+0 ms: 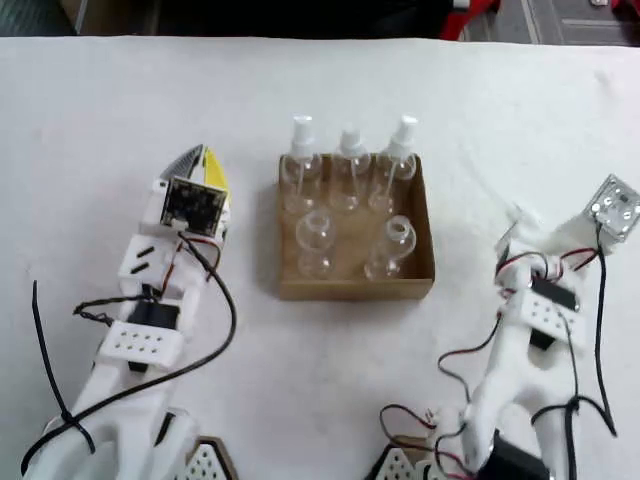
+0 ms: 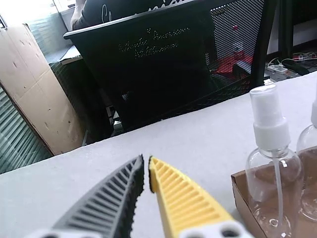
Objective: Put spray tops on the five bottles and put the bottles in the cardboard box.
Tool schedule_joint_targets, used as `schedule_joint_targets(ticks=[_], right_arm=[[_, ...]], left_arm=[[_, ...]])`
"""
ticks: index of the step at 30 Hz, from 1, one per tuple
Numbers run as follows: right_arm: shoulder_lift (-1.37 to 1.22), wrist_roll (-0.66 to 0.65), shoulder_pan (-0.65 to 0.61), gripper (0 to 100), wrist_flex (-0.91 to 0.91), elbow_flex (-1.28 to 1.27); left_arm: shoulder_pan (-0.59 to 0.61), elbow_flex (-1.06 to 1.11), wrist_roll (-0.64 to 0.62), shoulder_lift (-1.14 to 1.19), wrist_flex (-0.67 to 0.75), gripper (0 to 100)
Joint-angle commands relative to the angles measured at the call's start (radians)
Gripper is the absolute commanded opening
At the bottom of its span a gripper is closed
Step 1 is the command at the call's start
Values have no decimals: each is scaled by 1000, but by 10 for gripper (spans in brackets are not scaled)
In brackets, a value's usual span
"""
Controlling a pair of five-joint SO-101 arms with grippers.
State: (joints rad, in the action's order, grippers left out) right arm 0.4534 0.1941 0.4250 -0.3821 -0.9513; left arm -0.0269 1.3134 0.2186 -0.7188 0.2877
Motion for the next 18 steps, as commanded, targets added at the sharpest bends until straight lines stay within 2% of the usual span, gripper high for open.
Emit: schedule_joint_targets(ticks=[1, 7, 12, 18], right_arm=[[-102, 14, 12, 15, -70, 164], [-414, 40, -1, 20, -318, 537], [-602, 250, -2, 25, -522, 786], [-771, 399, -5, 194, -702, 1037]], left_arm=[[-12, -14, 11, -4, 28, 24], [-12, -14, 11, -4, 28, 24], [-12, -14, 11, -4, 28, 24], [-13, -14, 11, -4, 28, 24]])
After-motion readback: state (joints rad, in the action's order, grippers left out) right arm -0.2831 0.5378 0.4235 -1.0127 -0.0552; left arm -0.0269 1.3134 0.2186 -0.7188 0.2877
